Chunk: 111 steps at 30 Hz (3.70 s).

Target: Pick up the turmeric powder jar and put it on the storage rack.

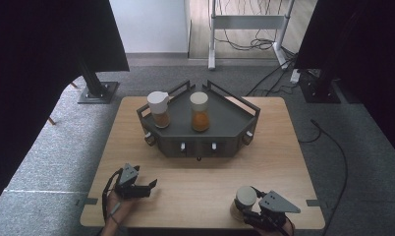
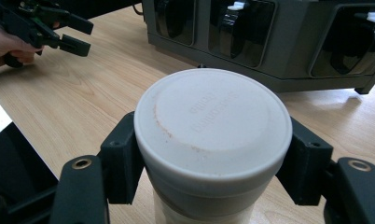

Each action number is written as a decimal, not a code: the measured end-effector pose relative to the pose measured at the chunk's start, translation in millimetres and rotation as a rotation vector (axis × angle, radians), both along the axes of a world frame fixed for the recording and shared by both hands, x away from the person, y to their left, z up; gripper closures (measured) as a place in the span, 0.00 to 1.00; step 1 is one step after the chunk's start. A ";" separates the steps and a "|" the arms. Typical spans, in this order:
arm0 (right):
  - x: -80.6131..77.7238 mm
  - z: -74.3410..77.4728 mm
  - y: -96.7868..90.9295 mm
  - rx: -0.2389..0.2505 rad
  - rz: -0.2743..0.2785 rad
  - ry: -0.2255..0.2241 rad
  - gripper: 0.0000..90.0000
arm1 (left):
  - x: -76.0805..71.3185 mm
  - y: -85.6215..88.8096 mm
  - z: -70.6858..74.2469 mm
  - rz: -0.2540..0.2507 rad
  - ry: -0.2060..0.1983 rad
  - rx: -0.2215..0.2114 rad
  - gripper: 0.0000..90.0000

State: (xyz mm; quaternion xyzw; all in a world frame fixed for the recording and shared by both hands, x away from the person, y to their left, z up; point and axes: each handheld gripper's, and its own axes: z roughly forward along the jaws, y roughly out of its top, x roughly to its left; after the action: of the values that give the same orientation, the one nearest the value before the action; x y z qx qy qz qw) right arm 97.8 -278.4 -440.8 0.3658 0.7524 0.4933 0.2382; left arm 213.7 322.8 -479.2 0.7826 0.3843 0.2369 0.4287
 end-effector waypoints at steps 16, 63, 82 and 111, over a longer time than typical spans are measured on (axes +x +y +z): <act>6.3 17.2 8.6 -0.009 -0.037 0.001 0.37 | 1.0 0.1 0.1 -0.006 0.003 0.002 0.10; 84.6 95.6 30.3 0.029 -0.090 -0.012 0.37 | 4.4 2.8 0.4 -0.024 0.012 0.009 0.10; 106.0 125.9 40.9 0.016 -0.106 -0.016 0.37 | 5.7 3.1 0.4 -0.027 0.021 0.009 0.10; 137.8 160.3 57.4 0.005 -0.145 -0.034 0.37 | 8.3 2.1 0.7 -0.044 0.032 0.020 0.10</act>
State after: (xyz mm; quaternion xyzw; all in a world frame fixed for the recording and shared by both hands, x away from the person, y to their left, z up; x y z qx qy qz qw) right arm 235.6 -221.0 -280.5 0.4116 0.7184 0.4828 0.2854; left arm 222.0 324.9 -478.5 0.7989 0.3712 0.2187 0.4198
